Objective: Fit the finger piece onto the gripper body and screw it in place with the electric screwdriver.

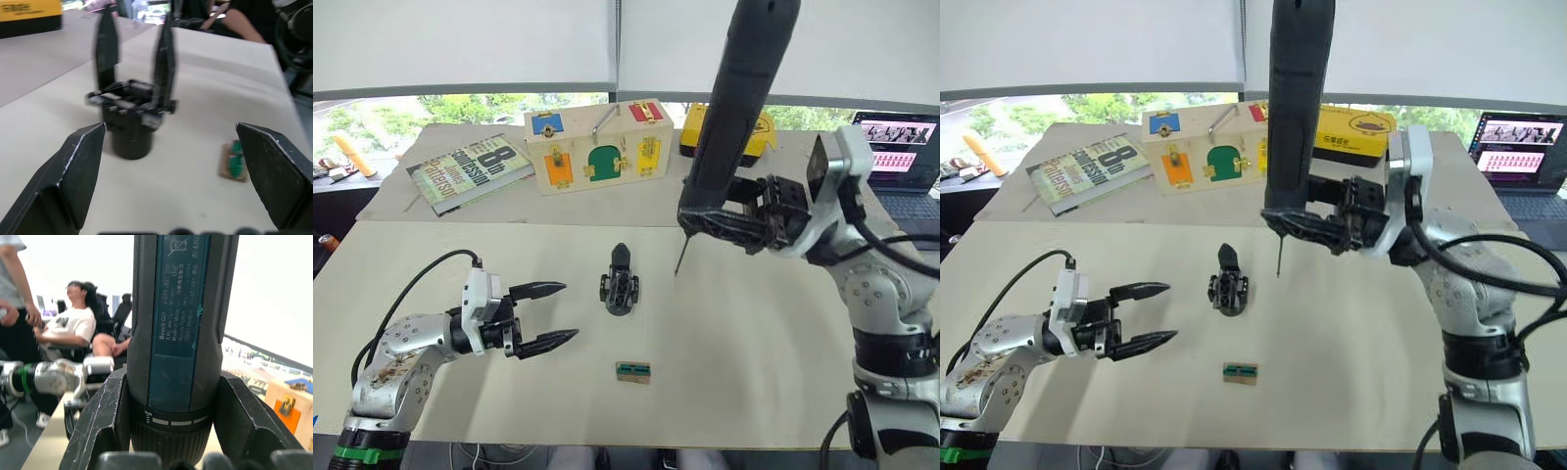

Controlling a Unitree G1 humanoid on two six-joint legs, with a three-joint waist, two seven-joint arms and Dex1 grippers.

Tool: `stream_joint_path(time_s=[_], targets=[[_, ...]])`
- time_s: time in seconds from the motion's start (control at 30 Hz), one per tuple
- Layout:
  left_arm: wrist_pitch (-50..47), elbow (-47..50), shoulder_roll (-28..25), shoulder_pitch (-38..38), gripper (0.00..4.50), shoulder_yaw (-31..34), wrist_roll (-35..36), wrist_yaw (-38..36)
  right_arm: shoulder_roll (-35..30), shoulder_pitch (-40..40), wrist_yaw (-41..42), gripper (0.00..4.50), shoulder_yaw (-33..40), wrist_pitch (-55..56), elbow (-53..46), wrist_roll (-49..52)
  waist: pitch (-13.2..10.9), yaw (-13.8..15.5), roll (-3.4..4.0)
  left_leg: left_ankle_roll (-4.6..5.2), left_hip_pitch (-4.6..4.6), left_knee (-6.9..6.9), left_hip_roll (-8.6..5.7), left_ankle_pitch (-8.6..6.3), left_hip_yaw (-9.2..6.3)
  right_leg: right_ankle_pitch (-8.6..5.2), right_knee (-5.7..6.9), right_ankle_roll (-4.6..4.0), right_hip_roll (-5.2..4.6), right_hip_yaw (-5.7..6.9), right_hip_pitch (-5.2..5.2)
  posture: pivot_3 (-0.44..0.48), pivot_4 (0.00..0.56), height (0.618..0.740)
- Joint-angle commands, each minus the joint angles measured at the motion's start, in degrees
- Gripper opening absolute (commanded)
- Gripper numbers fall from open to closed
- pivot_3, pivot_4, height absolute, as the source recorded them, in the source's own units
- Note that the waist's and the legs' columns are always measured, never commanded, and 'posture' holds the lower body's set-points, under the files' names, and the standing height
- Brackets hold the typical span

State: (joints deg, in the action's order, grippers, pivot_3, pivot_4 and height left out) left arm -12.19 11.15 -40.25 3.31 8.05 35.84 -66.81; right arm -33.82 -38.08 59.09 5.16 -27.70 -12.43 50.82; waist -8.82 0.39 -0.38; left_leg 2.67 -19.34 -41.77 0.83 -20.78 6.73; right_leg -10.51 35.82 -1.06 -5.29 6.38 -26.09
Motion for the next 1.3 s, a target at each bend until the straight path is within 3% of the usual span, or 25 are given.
stream_joint_path(time_s=[0.03, 0.33, 0.53, 1.3], targets=[[0.8, -1.35, 0.38, 2.49, 4.5, 1.83, -0.01, 0.81, 2.33, -4.0, -0.09, 1.93, -0.04, 0.54, 1.14, -0.13, 0.0, -0.07, 0.0, 0.0, 0.0, 0.0, 0.0, 0.0, 0.0, 0.0, 0.0, 0.0, 0.01, 0.01, 0.0, 0.0, 0.15, 0.74], [1.59, -4.1, 2.51, 5.05, 4.5, -0.3, -3.2, 2.01, 10.82, -7.87, -1.0, 1.93, -4.3, 2.47, 3.62, -5.44, -0.02, -0.79, 0.03, -0.03, -0.05, 0.01, -0.01, 0.01, 0.01, 0.0, 0.08, 0.01, 0.04, 0.09, -0.01, 0.0, 0.15, 0.74], [1.33, -3.34, 3.68, 2.76, 4.5, -0.82, -3.73, 1.99, 15.3, -8.2, -1.39, 1.93, -6.5, 4.75, 4.17, -9.23, -0.03, -1.34, 0.05, -0.05, -0.06, 0.07, -0.02, 0.02, 0.01, 0.0, 0.15, 0.02, 0.05, 0.18, -0.01, 0.0, 0.15, 0.74], [10.47, -12.49, 9.41, 6.74, 4.5, -7.03, -11.47, 1.39, 20.38, -7.87, 3.09, 1.93, -11.83, 6.12, 7.83, -15.9, -0.04, -1.51, 0.07, -0.15, -0.05, 0.07, -0.02, 0.07, 0.02, 0.0, 0.16, 0.01, 0.1, 0.24, -0.01, 0.0, 0.15, 0.74]])
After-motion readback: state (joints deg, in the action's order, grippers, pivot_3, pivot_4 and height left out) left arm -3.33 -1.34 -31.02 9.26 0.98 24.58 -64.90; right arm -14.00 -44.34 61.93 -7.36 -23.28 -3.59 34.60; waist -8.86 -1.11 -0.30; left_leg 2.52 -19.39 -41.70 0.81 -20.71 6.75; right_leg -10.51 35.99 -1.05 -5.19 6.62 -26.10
